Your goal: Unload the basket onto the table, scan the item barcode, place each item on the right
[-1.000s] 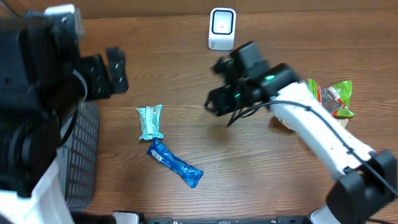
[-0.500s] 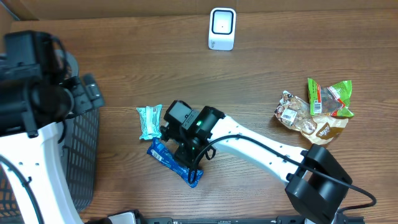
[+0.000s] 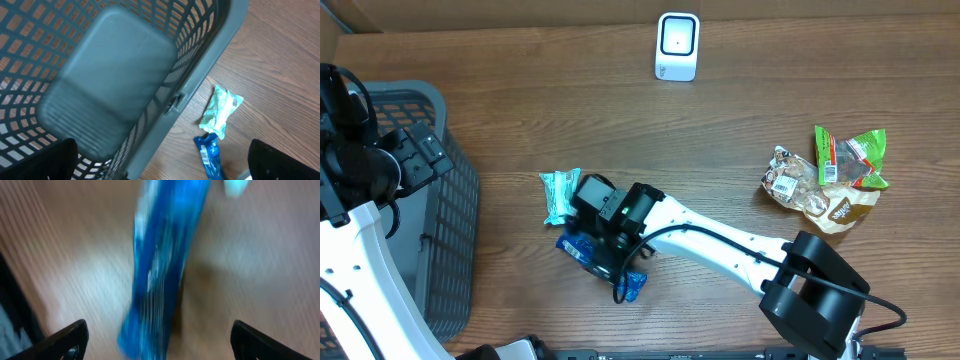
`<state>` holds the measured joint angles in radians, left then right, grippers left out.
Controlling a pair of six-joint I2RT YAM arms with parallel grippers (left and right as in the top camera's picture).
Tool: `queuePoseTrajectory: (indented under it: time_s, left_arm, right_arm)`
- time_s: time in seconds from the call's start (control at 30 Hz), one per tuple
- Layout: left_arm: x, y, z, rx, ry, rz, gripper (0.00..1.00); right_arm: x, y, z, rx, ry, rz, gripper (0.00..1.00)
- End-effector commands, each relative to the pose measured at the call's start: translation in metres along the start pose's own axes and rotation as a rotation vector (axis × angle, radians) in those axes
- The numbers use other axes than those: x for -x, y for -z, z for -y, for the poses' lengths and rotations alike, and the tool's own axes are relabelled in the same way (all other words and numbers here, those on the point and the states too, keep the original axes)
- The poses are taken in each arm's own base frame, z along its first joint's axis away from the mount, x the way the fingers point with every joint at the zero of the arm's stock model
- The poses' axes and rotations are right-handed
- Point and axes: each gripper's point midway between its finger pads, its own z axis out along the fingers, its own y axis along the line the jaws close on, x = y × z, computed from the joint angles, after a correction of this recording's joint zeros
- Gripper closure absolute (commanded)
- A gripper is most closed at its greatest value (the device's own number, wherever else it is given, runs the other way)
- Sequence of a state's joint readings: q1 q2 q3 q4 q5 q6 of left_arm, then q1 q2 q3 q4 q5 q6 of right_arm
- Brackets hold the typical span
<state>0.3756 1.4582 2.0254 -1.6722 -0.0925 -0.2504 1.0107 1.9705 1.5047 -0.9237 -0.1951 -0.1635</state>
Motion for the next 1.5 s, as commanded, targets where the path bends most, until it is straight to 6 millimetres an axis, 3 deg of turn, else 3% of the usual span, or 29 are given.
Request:
queuePoseTrajectory:
  time_s: [0.0,0.07,0.13,0.3,0.43,0.53,0.6,0.83,0.9,1.07,1.17,1.47]
  left_arm:
    - [0.000,0.004,0.001,-0.016,-0.020,0.015,0.01]
    - [0.000,0.004,0.001,-0.016,-0.020,0.015,0.01]
    - [0.000,0.004,0.001,-0.016,-0.020,0.015,0.00]
    - [0.000,0.004,0.001,-0.016,-0.020,0.015,0.01]
    - [0.000,0.004,0.001,-0.016,-0.020,0.015,0.00]
    - [0.000,0.004,0.001,-0.016,-0.020,0.015,0.00]
    - [0.000,0.004,0.001,-0.016,-0.020,0.015,0.00]
    - [0.000,0.004,0.001,-0.016,-0.020,0.015,0.00]
    - [0.000,0.004,0.001,-0.016,-0.020,0.015,0.00]
    - [0.000,0.004,0.001,-0.016,-0.020,0.015,0.00]
    - [0.000,0.004,0.001,-0.016,-0.020,0.015,0.00]
    - [0.000,0.004,0.001,-0.016,-0.020,0.015,0.01]
  right_arm:
    - [0.057,0.008,-0.020,0.089,-0.023,0.196,0.11]
    - [0.070,-0.006,-0.022,0.125,-0.088,0.230,0.16]
    - [0.065,-0.026,-0.018,0.127,-0.123,0.195,0.18]
    - [0.062,-0.026,0.000,0.114,-0.224,0.186,0.23]
    - [0.061,-0.027,0.013,0.092,-0.311,0.185,0.37]
    - [0.060,-0.027,0.019,0.071,-0.354,0.187,0.56]
    - [0.060,-0.027,0.021,0.062,-0.375,0.188,0.63]
    - [0.056,-0.033,0.016,0.064,-0.379,0.180,0.61]
    - [0.059,-0.043,0.014,0.073,-0.368,0.192,0.52]
    - [0.061,-0.058,0.007,0.158,-0.364,0.188,0.53]
    - [0.060,-0.057,0.011,0.160,-0.385,0.183,0.60]
    - [0.054,-0.057,0.033,0.099,-0.539,0.175,0.92]
